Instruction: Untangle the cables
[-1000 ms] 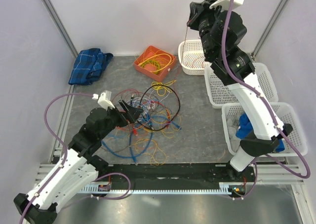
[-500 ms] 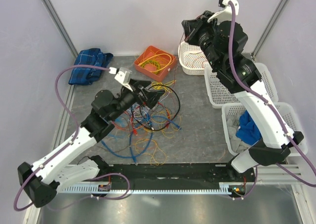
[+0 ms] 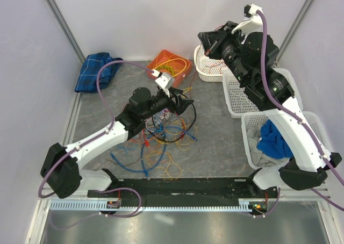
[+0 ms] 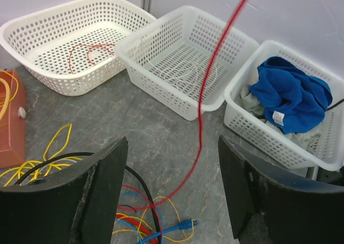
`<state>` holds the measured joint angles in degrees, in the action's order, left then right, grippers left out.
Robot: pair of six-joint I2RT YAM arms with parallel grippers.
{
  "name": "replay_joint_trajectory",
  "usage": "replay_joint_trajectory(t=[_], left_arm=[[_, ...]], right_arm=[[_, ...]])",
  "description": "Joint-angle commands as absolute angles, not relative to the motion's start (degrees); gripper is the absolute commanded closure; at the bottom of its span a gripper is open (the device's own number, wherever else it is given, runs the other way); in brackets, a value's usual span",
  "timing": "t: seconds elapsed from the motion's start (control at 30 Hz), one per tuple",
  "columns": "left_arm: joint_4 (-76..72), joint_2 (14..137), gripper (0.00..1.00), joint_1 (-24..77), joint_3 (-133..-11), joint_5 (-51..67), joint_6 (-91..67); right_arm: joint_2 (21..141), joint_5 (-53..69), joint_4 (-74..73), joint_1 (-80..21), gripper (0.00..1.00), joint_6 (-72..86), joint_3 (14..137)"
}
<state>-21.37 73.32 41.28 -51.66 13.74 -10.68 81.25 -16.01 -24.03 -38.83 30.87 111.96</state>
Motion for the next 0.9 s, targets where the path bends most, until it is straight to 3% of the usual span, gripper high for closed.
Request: replay_joint_trajectory(t=[0.0, 0.17, 0.27, 0.3, 0.4, 0.5, 0.67, 0.7, 0.73, 0.77, 0.87], left_arm=[[-26.10, 76.37, 0.30, 41.48, -57.30, 14.59, -6.59], [-27.59, 78.31, 0.41, 41.48, -60.11, 16.44, -8.79], [-26.47, 78.57, 0.71, 41.48, -61.43, 17.05, -8.88], [-25.41, 78.40, 0.98, 41.48, -61.96, 16.79, -8.88], [-20.94, 75.69, 0.98, 41.48, -63.45, 13.90, -9.84], [-8.26, 73.31, 0.98, 41.22, -68.62, 5.83, -13.35], [15.61, 75.40, 0.98, 40.69, -92.17, -3.59, -15.82], [17.65, 75.76, 0.98, 40.69, -94.89, -4.04, -15.73], [20.54, 76.46, 0.98, 40.69, -99.36, -4.22, -15.47], [21.78, 76.81, 0.98, 40.69, -101.41, -5.09, -14.86], [25.39, 78.30, 0.98, 40.69, -108.27, -7.55, -13.45]], right_arm=[[79.81, -13.98, -22.41, -38.58, 1.00, 32.43, 110.83], [79.54, -13.97, -22.33, -38.58, 1.00, 32.43, 110.22], [79.19, -14.24, -22.24, -38.58, 1.00, 32.43, 109.16], [78.84, -14.41, -22.15, -38.58, 1.00, 32.26, 107.86], [75.25, -15.46, -19.18, -38.58, 1.00, 30.95, 103.03], [67.96, -18.10, -12.51, -38.58, 1.00, 29.97, 87.87], [58.81, -19.34, -8.96, -38.58, 1.00, 31.02, 73.41], [58.10, -18.29, -8.62, -38.58, 0.91, 31.11, 69.91], [57.23, -17.15, -8.61, -38.58, 0.74, 30.59, 68.48], [56.96, -15.57, -9.22, -38.58, 0.46, 30.41, 67.42], [55.20, -14.51, -9.49, -38.67, 0.19, 29.62, 63.29]])
